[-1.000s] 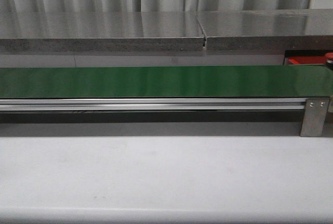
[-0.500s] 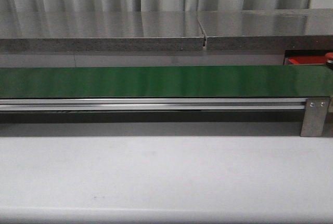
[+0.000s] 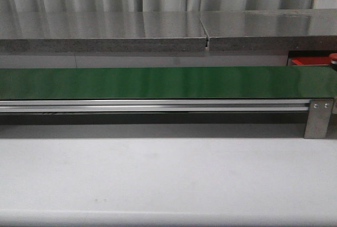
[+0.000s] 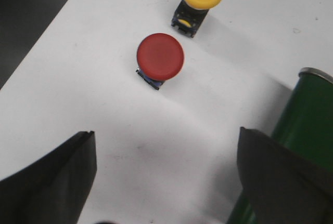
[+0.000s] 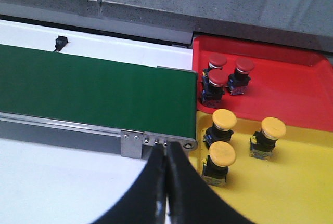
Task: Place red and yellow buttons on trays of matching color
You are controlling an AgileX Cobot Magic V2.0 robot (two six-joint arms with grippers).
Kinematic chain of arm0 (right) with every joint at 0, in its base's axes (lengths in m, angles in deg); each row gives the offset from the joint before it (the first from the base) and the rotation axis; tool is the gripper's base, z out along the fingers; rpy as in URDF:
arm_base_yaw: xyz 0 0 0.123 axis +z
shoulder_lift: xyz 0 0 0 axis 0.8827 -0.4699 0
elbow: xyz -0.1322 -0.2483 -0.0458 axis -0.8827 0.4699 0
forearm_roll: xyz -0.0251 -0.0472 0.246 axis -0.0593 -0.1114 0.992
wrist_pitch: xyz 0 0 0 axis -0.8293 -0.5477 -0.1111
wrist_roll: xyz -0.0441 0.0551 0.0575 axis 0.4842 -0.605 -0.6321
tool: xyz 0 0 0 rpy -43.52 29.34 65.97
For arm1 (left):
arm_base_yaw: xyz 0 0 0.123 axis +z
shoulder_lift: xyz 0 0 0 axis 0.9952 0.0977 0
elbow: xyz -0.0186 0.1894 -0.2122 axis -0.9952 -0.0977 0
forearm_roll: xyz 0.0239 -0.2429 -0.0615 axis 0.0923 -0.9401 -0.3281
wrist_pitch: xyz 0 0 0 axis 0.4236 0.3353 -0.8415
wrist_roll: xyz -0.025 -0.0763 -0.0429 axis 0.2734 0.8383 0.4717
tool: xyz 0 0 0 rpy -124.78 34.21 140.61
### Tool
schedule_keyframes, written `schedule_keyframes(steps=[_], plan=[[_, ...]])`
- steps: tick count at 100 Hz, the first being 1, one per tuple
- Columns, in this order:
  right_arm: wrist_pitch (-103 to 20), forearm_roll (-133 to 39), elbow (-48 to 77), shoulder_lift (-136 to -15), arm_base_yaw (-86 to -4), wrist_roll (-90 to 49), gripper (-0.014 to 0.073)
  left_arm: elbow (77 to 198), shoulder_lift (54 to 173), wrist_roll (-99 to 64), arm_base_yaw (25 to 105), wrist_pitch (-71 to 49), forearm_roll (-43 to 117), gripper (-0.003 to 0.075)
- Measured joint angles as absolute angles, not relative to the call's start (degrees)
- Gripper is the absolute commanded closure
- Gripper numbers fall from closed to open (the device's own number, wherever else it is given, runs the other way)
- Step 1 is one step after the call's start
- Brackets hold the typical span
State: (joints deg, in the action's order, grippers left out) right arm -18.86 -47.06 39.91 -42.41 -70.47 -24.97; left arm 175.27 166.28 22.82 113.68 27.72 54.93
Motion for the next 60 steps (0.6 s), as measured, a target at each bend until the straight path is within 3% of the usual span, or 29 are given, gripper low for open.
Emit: schedule_keyframes(steps=[25,60], plan=[[-18.86,-47.06,39.91,-42.41,-70.47,-24.97,0.0712,183.03,174.92,18.91,114.33,28.80,54.68,0.0165],[-18.86,-47.06,39.91,-42.41,-70.47,-24.97,0.0712,184.89,181.24,16.62,114.33,22.50,53.40,0.0167]])
